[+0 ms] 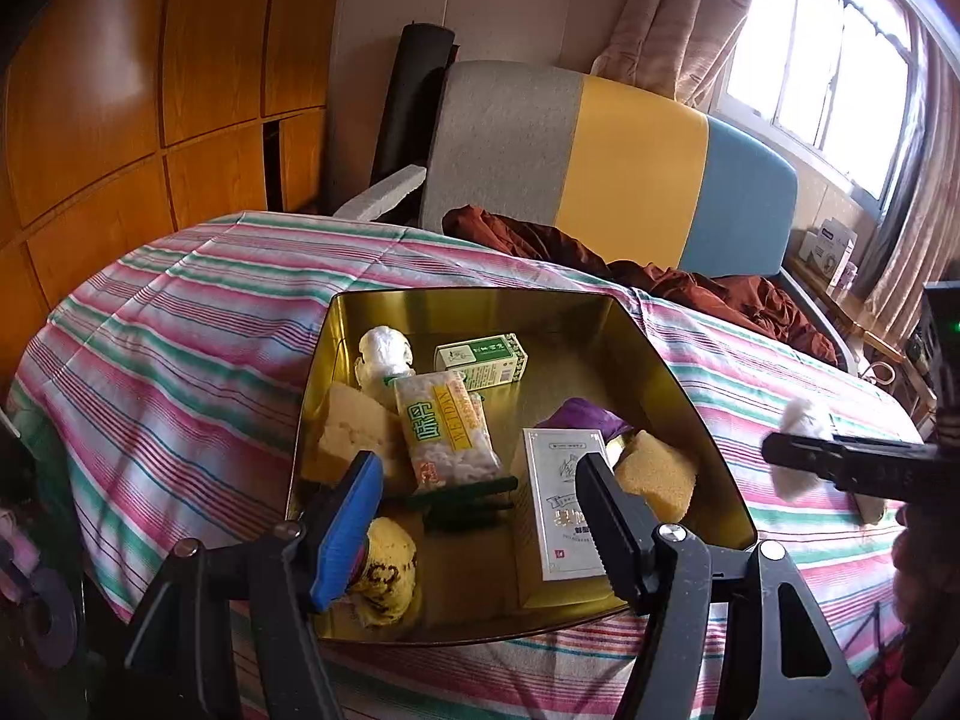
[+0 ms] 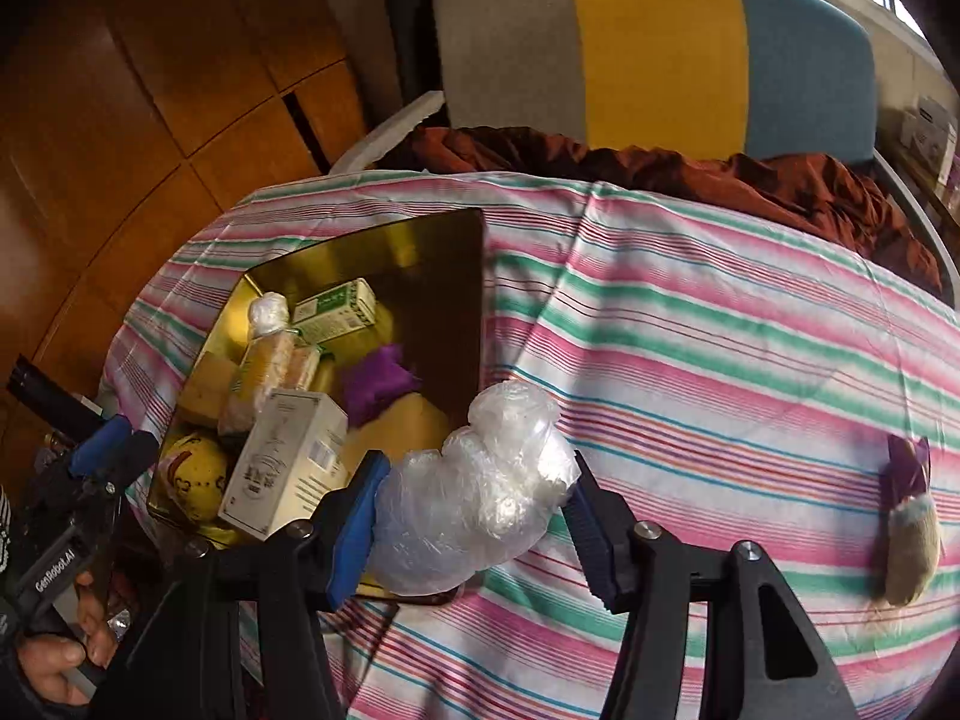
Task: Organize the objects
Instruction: 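Carry the clear plastic bag into the gold tray and open the right gripper, then move both grippers back from the tray to the remaining items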
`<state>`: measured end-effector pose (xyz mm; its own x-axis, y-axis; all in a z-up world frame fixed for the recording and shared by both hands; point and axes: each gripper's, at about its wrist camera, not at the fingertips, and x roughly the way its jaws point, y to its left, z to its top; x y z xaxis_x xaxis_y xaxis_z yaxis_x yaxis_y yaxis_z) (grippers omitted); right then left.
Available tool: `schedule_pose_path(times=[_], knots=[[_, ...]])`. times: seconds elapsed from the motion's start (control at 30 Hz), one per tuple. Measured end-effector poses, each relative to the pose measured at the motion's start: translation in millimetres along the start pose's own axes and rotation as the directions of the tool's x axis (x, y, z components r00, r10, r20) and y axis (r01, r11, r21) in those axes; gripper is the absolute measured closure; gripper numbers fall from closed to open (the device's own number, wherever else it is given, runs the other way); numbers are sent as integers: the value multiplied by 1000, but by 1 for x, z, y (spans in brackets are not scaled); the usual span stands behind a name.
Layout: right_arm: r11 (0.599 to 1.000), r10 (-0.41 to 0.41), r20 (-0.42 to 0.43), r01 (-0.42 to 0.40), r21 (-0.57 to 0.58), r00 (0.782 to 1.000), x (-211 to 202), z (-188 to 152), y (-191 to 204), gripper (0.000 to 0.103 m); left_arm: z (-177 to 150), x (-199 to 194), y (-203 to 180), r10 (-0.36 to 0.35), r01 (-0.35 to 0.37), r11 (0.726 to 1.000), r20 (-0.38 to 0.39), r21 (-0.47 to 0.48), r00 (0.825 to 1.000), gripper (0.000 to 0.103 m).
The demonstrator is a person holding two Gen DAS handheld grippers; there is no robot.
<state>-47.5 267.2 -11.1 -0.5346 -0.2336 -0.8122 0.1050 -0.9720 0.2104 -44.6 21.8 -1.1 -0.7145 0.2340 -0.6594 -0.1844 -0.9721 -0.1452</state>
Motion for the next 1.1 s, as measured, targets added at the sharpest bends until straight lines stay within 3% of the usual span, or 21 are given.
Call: schedule_pose_path(times=[0.27, 0.57, 0.67, 0.73, 1.1], knots=[[999, 15, -7, -15, -47, 1000, 26, 24, 40, 43, -4, -2, 14, -1, 0, 999, -5, -34, 1000, 35], [998, 12, -49, -16, -68, 999, 60, 44, 57, 40, -8, 1, 22, 2, -3, 999, -19, -48, 1000, 35], [997, 7, -55, -11, -71, 998, 70, 50, 60, 20, -9, 1, 21, 3, -4, 999, -24, -43, 1000, 35], [998, 7, -58, -10, -64, 998, 73, 52, 60, 16, -10, 1, 20, 2, -3, 999, -26, -40, 1000, 33], [999, -2, 14, 3, -40, 1000, 36, 36, 35, 16, -8, -2, 8, -1, 1, 1000, -24, -5, 1000, 29]])
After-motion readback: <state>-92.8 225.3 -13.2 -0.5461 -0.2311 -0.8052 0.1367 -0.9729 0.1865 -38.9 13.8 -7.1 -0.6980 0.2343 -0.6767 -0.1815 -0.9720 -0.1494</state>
